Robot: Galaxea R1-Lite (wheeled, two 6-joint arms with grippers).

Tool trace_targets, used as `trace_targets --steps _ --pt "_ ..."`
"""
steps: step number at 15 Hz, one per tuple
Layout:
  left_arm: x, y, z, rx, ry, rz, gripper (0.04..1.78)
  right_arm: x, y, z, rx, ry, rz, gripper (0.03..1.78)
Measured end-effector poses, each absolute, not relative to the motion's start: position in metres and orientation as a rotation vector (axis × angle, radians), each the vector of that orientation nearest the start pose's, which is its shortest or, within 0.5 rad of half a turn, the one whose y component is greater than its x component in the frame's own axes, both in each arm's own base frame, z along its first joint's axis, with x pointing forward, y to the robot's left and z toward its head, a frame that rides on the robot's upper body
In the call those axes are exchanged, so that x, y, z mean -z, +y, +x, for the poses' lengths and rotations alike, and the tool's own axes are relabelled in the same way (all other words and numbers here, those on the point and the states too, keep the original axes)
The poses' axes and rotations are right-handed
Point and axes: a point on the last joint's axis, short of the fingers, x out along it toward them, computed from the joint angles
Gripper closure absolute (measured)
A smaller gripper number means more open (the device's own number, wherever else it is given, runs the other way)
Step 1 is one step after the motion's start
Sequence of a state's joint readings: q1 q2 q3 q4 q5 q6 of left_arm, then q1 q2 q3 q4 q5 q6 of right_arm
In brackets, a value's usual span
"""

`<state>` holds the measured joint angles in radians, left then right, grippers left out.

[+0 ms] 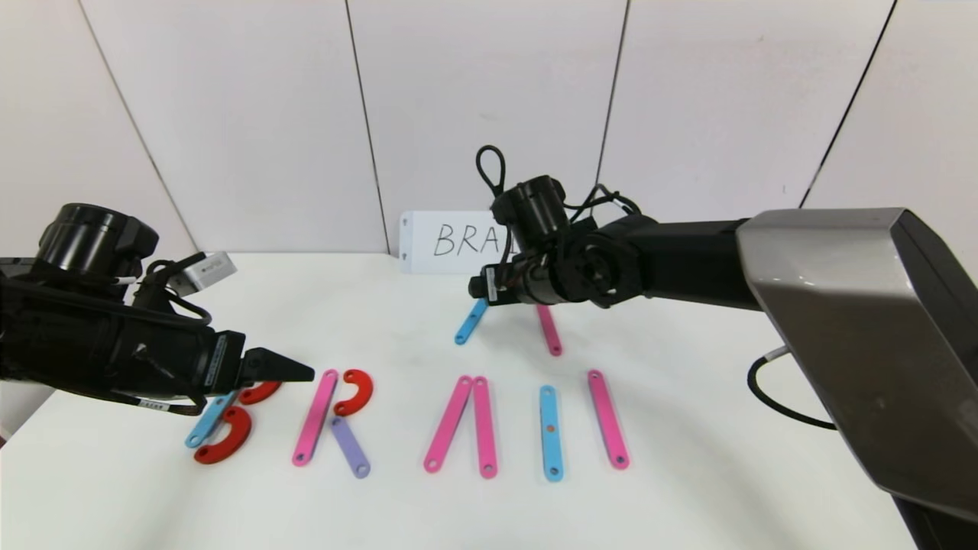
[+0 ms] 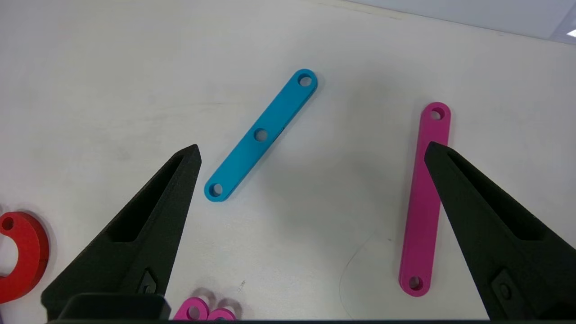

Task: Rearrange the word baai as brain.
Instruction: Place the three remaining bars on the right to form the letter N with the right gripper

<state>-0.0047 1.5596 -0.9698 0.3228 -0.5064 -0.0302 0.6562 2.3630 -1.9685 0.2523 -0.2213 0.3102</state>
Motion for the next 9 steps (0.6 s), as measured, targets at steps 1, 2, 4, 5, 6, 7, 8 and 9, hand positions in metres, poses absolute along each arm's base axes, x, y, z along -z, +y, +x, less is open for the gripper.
trace_targets --steps 1,2,4,5,6,7,8,9 --pt "-0.187 -0.012 0.244 0.461 0.898 -0.256 0.08 -0.149 0.294 0.389 -0.338 0.642 0.021 0.07" --pt "-0.188 -0.012 0.244 0.460 0.896 -0.256 0.08 -0.146 0.297 0.390 -0.351 0.633 0.017 0.07" --pt "-0.189 -0.011 0.243 0.459 0.892 -0.257 0.08 -0.138 0.302 0.395 -0.367 0.602 0.014 0.07" --pt "-0.190 -0.011 0.242 0.457 0.889 -0.256 0.08 -0.132 0.306 0.398 -0.375 0.581 0.014 0.07" --pt "-0.190 -0.011 0.242 0.457 0.885 -0.256 0.08 -0.126 0.310 0.400 -0.385 0.562 0.014 0.07" --pt "-0.191 -0.010 0.241 0.457 0.882 -0.255 0.08 -0.121 0.315 0.401 -0.394 0.550 0.013 0.07" --pt "-0.192 -0.010 0.241 0.456 0.880 -0.255 0.08 -0.114 0.318 0.402 -0.400 0.548 0.010 0.07" --pt "-0.192 -0.010 0.240 0.456 0.878 -0.255 0.08 -0.109 0.320 0.403 -0.403 0.544 0.008 0.07"
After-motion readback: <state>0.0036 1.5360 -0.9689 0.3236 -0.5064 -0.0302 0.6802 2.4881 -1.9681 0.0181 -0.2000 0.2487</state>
